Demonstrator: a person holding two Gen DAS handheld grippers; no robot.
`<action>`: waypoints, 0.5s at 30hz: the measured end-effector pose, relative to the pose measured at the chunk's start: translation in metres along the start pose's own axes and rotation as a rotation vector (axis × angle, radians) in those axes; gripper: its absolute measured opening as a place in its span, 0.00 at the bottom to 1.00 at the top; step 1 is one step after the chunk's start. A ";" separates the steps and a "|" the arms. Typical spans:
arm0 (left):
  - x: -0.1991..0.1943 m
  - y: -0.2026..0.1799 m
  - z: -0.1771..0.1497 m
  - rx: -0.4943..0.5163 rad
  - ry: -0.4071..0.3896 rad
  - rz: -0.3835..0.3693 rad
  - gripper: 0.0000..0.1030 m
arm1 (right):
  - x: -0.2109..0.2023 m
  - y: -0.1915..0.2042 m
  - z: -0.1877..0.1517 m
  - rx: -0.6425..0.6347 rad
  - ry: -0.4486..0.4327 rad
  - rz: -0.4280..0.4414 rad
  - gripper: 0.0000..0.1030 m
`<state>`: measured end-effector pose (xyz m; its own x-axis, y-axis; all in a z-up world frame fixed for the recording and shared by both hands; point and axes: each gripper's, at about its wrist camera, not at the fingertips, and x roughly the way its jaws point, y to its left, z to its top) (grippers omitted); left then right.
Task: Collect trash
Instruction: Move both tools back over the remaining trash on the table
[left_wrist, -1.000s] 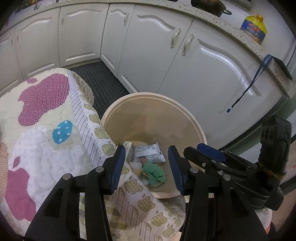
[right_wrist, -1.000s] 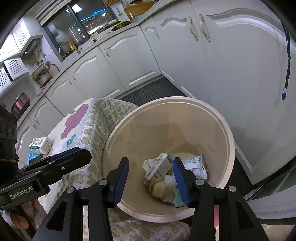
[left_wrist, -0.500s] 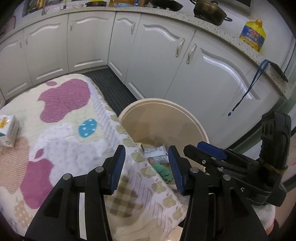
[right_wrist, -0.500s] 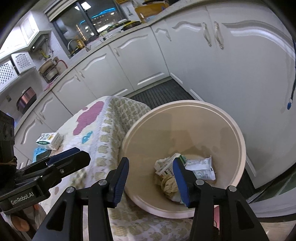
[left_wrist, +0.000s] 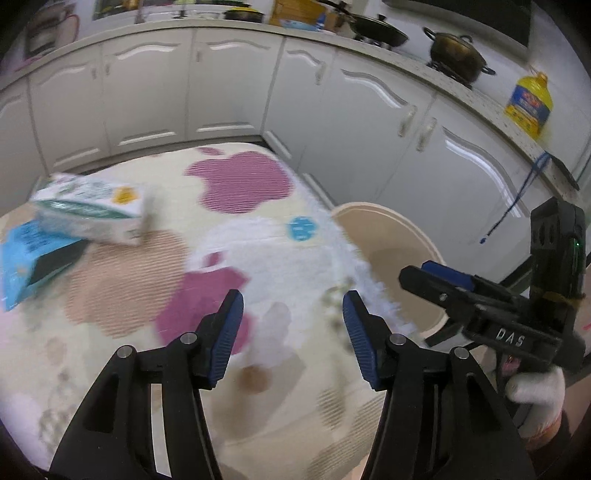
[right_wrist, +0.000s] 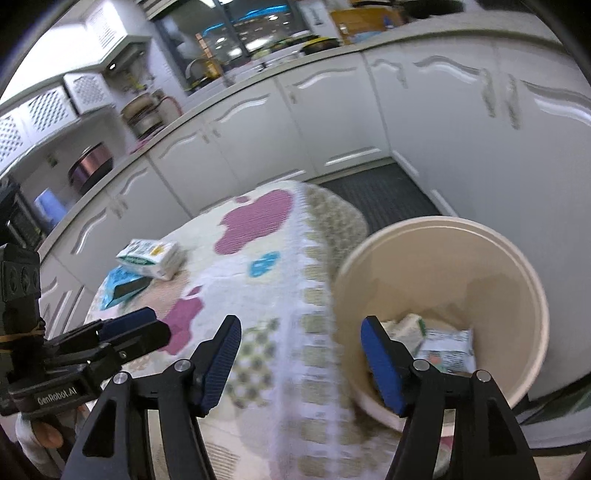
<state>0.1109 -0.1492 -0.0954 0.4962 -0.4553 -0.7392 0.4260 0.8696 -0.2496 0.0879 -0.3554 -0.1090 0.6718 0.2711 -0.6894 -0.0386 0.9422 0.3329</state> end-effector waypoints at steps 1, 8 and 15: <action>-0.008 0.013 -0.003 -0.014 -0.005 0.013 0.54 | 0.004 0.007 0.000 -0.015 0.008 0.015 0.63; -0.045 0.085 -0.016 -0.117 -0.035 0.090 0.63 | 0.032 0.050 0.002 -0.109 0.055 0.083 0.64; -0.069 0.137 -0.021 -0.200 -0.059 0.133 0.64 | 0.063 0.089 0.002 -0.191 0.113 0.130 0.65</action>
<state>0.1194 0.0053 -0.0919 0.5838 -0.3400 -0.7373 0.1992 0.9403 -0.2759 0.1281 -0.2552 -0.1212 0.5652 0.4024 -0.7201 -0.2649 0.9153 0.3034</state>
